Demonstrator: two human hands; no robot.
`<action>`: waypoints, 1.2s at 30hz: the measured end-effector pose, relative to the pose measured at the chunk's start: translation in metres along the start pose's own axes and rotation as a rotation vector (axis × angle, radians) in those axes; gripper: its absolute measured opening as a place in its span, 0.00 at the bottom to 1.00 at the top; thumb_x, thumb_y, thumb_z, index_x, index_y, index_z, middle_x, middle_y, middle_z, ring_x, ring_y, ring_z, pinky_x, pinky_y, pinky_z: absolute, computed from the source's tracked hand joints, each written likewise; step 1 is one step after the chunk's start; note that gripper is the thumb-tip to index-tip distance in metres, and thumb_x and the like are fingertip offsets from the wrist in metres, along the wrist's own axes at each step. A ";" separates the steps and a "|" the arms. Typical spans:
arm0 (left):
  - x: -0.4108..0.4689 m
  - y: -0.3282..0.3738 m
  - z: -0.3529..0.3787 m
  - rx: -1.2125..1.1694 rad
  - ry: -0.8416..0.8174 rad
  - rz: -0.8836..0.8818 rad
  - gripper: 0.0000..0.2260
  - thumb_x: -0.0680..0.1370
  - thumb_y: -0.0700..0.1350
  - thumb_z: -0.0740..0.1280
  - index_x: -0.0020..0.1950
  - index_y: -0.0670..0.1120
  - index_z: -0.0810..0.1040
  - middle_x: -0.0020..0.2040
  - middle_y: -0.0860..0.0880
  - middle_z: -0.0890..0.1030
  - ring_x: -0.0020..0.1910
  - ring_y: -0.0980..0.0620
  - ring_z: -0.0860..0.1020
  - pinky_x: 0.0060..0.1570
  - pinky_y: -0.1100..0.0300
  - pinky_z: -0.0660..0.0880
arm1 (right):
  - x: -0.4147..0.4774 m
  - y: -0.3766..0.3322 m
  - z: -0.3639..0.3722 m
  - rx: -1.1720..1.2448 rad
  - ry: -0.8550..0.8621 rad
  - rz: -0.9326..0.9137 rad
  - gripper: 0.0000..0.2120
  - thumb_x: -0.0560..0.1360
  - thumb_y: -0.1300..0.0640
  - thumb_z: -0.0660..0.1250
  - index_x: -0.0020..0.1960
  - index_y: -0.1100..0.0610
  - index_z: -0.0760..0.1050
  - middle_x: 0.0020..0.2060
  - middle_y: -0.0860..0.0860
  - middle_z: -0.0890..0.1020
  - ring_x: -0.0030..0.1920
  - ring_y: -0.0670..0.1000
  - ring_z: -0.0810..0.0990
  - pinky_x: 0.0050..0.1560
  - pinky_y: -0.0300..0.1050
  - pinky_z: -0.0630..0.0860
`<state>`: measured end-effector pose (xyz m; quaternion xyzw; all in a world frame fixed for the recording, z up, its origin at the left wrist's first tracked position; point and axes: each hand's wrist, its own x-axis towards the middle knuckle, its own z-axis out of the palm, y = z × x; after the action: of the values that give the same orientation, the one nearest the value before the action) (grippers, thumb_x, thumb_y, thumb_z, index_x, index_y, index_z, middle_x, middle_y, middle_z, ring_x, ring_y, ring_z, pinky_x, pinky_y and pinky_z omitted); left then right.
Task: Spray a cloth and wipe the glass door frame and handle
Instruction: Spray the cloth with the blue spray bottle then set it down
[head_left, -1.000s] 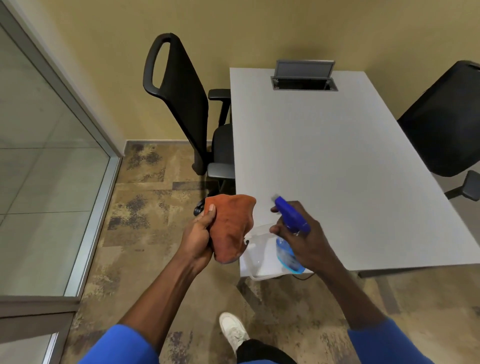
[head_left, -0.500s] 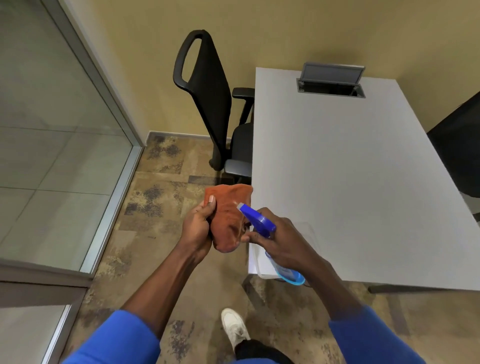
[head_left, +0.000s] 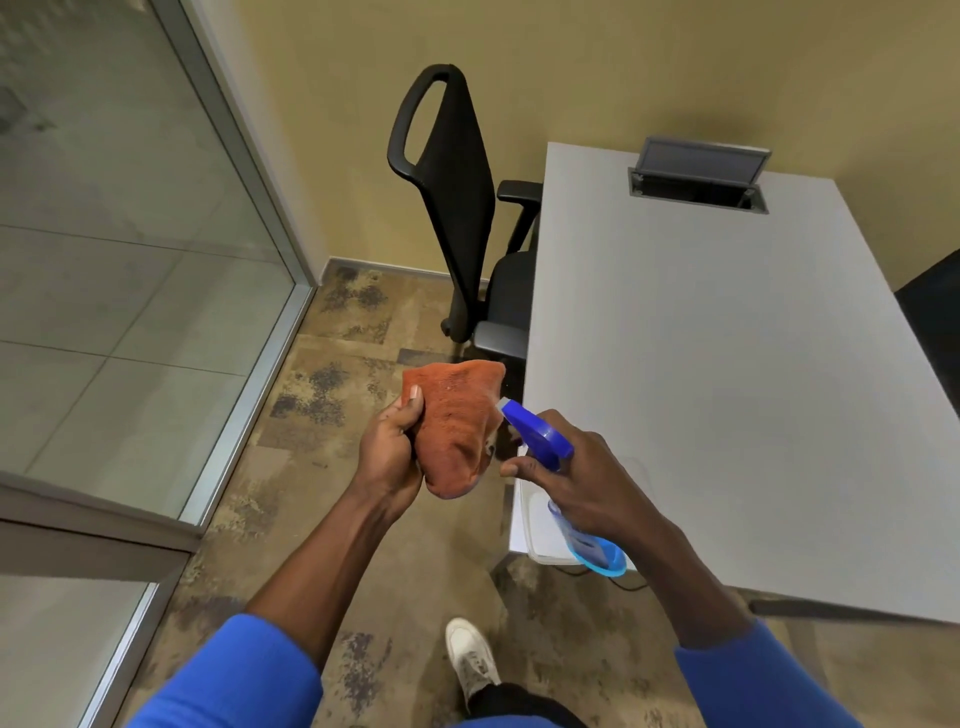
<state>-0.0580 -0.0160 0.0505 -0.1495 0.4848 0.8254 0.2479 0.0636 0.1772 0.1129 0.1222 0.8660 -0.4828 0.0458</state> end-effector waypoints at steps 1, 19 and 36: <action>0.000 0.001 -0.001 0.001 -0.001 0.002 0.15 0.91 0.49 0.62 0.66 0.43 0.85 0.56 0.44 0.92 0.53 0.48 0.92 0.47 0.54 0.88 | 0.000 -0.001 0.000 -0.010 -0.015 -0.009 0.18 0.78 0.45 0.76 0.60 0.52 0.74 0.38 0.43 0.78 0.38 0.48 0.75 0.43 0.35 0.72; 0.001 0.005 0.001 -0.043 0.002 -0.018 0.14 0.91 0.48 0.62 0.67 0.42 0.84 0.56 0.44 0.92 0.54 0.46 0.92 0.49 0.50 0.89 | -0.001 0.026 -0.015 0.209 0.140 0.002 0.23 0.76 0.49 0.76 0.68 0.54 0.76 0.44 0.55 0.84 0.42 0.53 0.82 0.48 0.36 0.80; -0.017 -0.023 0.010 -0.094 -0.098 -0.140 0.14 0.90 0.47 0.64 0.68 0.43 0.86 0.63 0.40 0.91 0.58 0.43 0.92 0.49 0.49 0.89 | -0.012 0.147 -0.020 0.457 0.667 0.056 0.16 0.81 0.64 0.74 0.65 0.51 0.81 0.52 0.37 0.87 0.49 0.42 0.87 0.53 0.33 0.83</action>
<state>-0.0315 -0.0022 0.0466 -0.1540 0.4212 0.8342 0.3210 0.1132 0.2664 0.0052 0.3028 0.6998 -0.5954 -0.2531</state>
